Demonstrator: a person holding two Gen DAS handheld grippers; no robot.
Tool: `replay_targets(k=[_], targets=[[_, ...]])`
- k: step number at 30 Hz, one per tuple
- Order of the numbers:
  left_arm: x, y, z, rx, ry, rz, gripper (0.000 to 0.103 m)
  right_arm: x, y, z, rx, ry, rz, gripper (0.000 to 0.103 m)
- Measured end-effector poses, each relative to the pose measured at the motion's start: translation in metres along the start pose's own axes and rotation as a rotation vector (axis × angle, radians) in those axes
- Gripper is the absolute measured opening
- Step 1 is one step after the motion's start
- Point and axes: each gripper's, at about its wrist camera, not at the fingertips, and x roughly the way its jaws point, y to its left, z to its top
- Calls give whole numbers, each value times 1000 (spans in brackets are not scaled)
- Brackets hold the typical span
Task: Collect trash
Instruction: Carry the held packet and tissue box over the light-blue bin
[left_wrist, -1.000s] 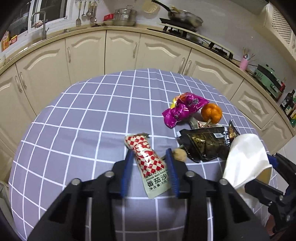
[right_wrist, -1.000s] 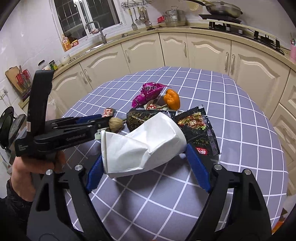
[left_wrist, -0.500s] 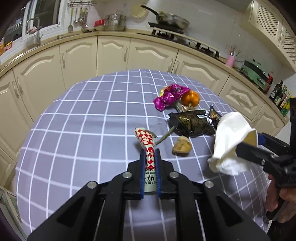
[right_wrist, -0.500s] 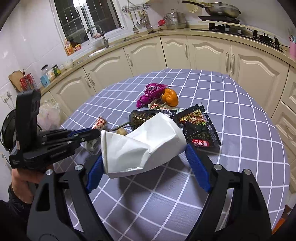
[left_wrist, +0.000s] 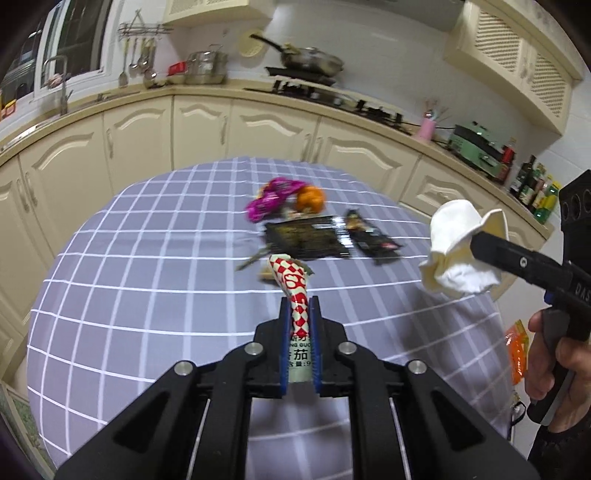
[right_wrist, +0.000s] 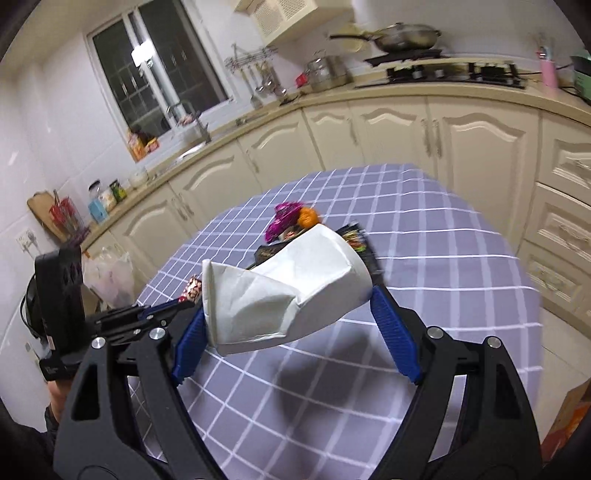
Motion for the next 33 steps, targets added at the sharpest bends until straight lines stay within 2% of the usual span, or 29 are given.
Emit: replay_targets(k=[2,9,14,20,26,29,33], targets=[[-5,-14,0,17,-11,-16,9,-19,-11,-2,24,-29,-11,80],[-23,-93,-1,119,-46,-116,9,-103,-63,-22,125,-126,-127,80],[-21,-155,-5,188,-41,-222,9,-162,-117,-48,231,-176,-253,80],[-4,-231,-20,274,3,-344,9,-213,-182,-98,381,-168,-417,80],[40,-313,-59,367,135,-450,9,-225,-245,-163,575,-93,-512,80],[63,-344,-80,406,205,-480,9,-222,-276,-201,689,-50,-520,80],[114,-382,-119,448,350,-492,9,-219,-301,-234,785,-19,-529,80]])
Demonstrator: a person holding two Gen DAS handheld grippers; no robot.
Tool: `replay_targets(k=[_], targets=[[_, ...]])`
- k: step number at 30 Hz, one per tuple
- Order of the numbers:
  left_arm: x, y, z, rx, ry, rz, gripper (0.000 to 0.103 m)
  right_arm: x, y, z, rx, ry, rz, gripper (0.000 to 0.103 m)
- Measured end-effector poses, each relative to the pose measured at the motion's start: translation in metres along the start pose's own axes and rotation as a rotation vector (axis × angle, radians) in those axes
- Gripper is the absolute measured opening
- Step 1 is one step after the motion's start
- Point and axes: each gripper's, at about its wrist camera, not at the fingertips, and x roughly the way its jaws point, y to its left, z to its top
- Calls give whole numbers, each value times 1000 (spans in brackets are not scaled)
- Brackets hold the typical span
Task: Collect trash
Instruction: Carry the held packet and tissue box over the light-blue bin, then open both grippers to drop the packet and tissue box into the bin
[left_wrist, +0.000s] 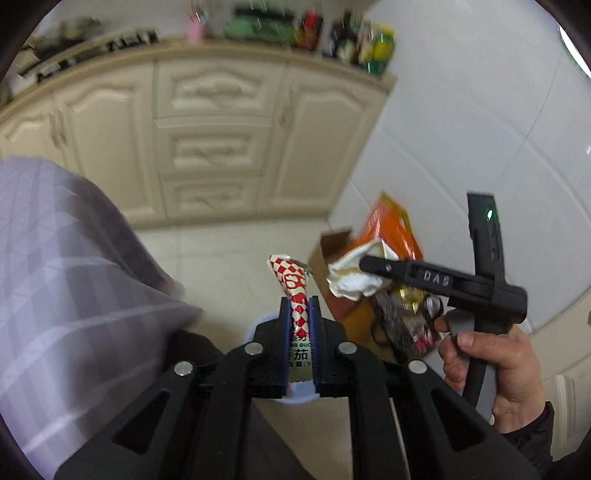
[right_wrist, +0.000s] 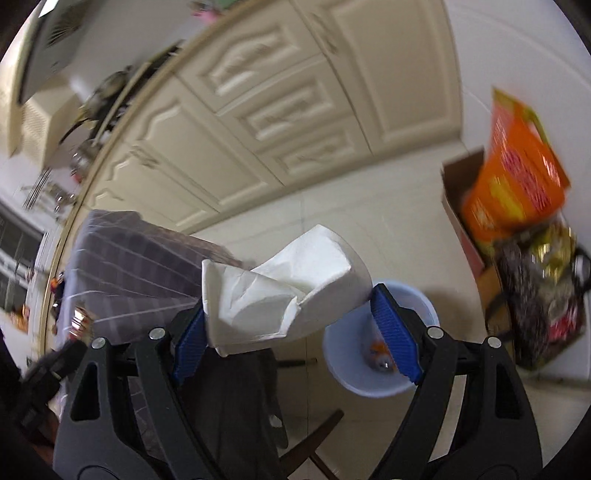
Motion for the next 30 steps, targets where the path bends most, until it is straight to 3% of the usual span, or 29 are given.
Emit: replay_targets(k=[5,16,18,19,20,30], targets=[[77,1,-13,-20,164,-29,9,22,-32,-7,83,44,-23,80],[176,9,-21,-54,332,-62,12,64,-64,-15,206,113,-29,82],[187,14,-24,-70,364,-59,35,74,-71,-19,247,140,-44,86],[188,16,-25,-83,363,-57,64,76,-75,-20,259,146,-51,92],[186,17,-27,-86,349,-39,81,78,-78,-22,273,148,-56,94],[149,22,-19,-72,254,0,84,68,-75,-27,261,132,-80,97]])
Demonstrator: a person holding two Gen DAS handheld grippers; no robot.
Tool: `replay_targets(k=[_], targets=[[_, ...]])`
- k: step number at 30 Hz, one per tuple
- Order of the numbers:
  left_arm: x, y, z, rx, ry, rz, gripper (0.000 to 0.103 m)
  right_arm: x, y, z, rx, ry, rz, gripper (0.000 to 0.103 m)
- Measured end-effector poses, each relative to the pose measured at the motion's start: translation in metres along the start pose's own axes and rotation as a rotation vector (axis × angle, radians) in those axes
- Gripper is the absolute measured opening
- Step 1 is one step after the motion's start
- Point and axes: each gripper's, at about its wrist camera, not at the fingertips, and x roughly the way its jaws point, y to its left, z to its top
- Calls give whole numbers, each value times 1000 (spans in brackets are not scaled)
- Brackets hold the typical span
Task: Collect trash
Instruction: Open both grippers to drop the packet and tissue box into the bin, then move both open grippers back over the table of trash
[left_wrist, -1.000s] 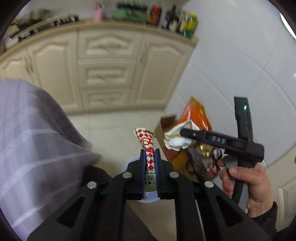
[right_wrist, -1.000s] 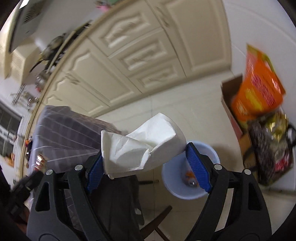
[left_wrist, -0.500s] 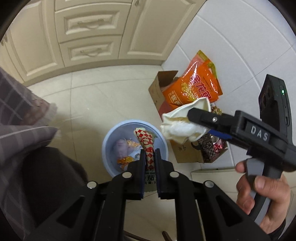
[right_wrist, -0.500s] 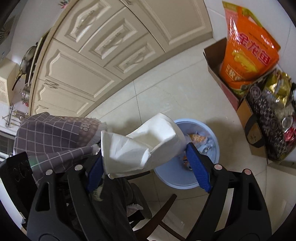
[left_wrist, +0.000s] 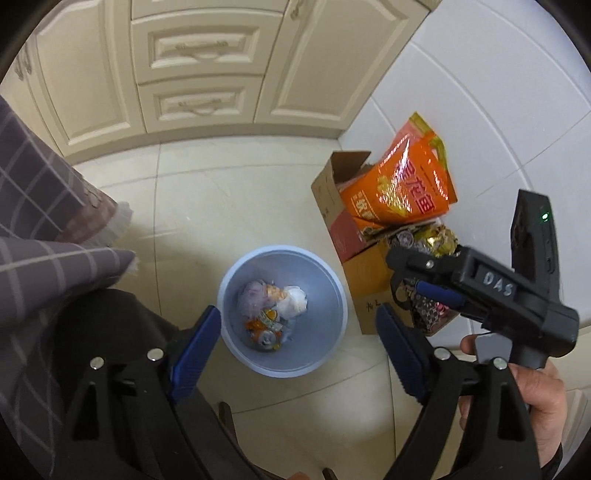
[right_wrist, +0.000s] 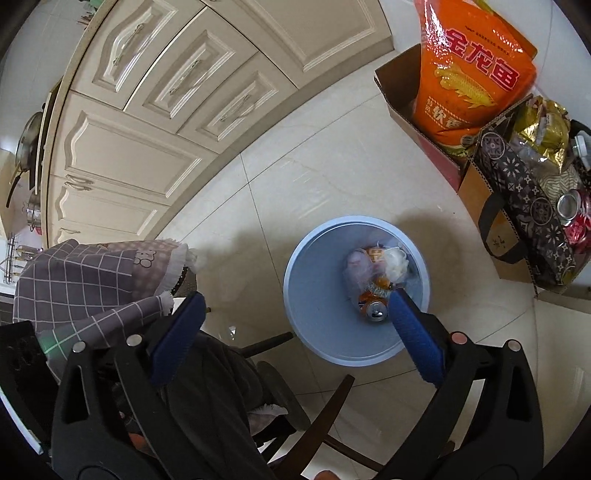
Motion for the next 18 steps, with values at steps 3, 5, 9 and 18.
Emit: replay_targets(k=[3,5,9,18], targets=[[-18,-3,1,9,-42,11,86,-3,6,0,-20,-6,-8,97],[-31,-4,1,11,-69,1,86,-4,11,-1,-35,-8,-13,97],[-53,-8,2,16,-117,-3,86,-10,22,-3,-59,-18,-13,97],[-118,-25,-1,73,-274,46,86,-43,64,-2,-135,-82,24,97]])
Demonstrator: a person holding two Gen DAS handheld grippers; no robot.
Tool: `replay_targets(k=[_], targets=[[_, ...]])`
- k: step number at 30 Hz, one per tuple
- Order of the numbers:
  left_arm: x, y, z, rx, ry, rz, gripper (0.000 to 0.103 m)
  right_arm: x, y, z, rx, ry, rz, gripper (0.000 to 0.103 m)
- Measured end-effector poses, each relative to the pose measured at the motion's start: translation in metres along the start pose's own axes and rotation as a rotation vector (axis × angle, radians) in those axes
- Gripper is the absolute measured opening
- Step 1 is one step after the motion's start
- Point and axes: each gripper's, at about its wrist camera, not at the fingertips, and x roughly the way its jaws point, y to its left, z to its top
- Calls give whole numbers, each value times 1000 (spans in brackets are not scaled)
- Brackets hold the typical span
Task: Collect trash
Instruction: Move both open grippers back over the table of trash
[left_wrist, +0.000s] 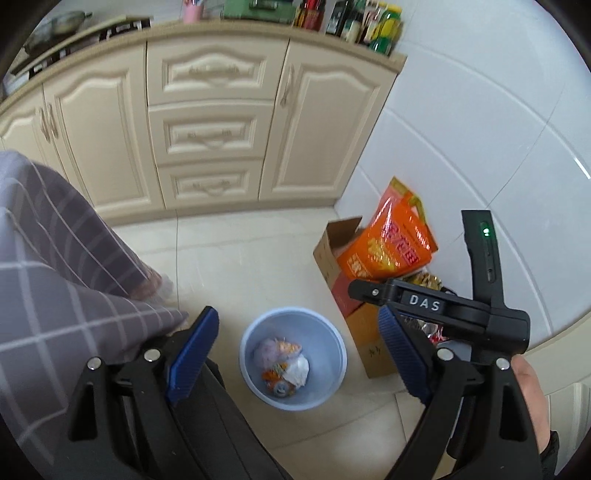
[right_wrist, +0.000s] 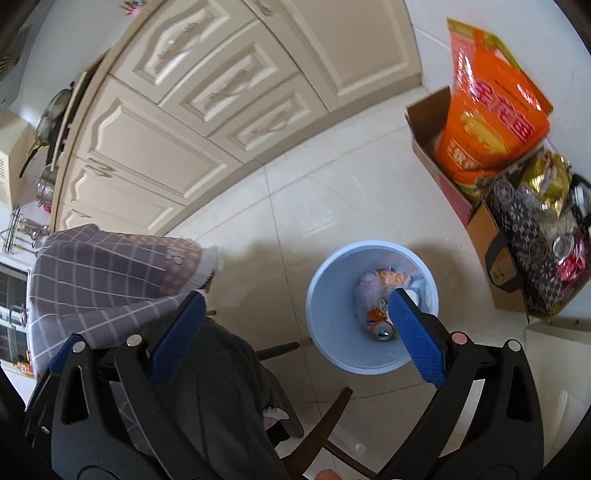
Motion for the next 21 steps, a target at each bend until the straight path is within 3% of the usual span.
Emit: replay_targets(k=[13,21], targets=[[-111,26,15,-24,-226,95,90,-58,122,6,-250,-112,108,97],[-179,64,10,-72,-353,212,92,-76,210,-9,-422,-140,192,97]])
